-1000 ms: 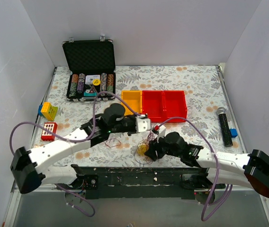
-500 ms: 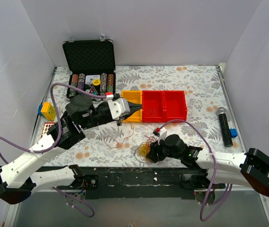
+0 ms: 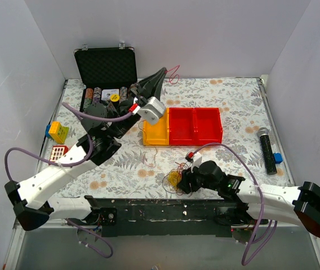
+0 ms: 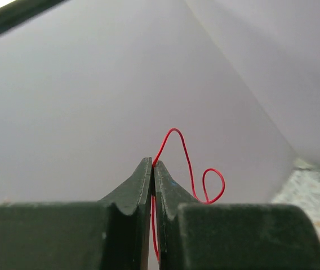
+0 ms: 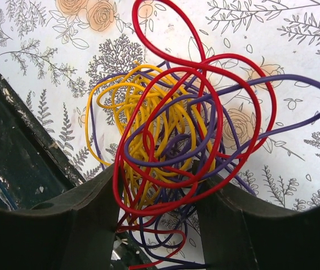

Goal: Untangle the cables

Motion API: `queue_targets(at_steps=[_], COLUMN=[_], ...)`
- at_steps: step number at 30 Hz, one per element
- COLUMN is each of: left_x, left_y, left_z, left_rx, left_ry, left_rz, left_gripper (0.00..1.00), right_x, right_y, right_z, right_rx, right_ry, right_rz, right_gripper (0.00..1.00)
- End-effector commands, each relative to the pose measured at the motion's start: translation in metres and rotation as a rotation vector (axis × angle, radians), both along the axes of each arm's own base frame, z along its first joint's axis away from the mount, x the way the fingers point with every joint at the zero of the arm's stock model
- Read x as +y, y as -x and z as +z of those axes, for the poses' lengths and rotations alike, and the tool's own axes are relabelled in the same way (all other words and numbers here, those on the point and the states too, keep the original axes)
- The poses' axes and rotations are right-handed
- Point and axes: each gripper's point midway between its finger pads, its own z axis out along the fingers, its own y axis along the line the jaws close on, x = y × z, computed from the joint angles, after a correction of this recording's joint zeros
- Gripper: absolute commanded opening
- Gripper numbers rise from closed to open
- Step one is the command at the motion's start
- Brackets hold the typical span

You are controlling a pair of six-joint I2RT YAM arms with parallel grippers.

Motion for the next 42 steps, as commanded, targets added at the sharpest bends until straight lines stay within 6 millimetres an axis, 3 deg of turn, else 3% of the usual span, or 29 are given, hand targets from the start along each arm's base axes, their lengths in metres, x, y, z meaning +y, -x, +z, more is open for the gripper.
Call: queue_targets(at_steps=[1,7,12,18,27,35,42], left_x=[0.038,0.028,0.037,0.027,0.007,0.001,0.013], left_y=[0.009,0.001,-0.036,-0.085,-0.126,-0.126,-0.099], left_z=[0.085,0.112,0.124,0.090,0.060,0.074,0.104], left_rx=[-0.320,-0.441,-0.442,-0.378,-0.331,-0.381,-0.539], left_ry=[0.189,0.223,0.246,0.183,0.139,0.129,0.114], left_rz=[0.174,0.190,0.258,0.293,0.306,0.296,0.331], left_gripper=[0.00,0.00,0.00,0.00,0.01,0.00,0.00], right_x=[-0.006,-0.008,-0.010,-0.010,-0.010,-0.011,-0.012], right_y=[0.002,0.003,0.004,0.004,0.003,0.004,0.005], right_z=[-0.002,-0.001,0.000,-0.001,-0.001,-0.001,0.000], right_rx=[0.008,0.007,0.004,0.004,-0.002,-0.010,-0.013], right_ry=[-0.002,-0.015,-0.024,-0.026,-0.030,-0.039,-0.045], right_rz=[-0.020,-0.024,-0.029,-0.034,-0.035,-0.034,-0.030], right_gripper=[0.59,0.59,0.58,0.59,0.58,0.58,0.58])
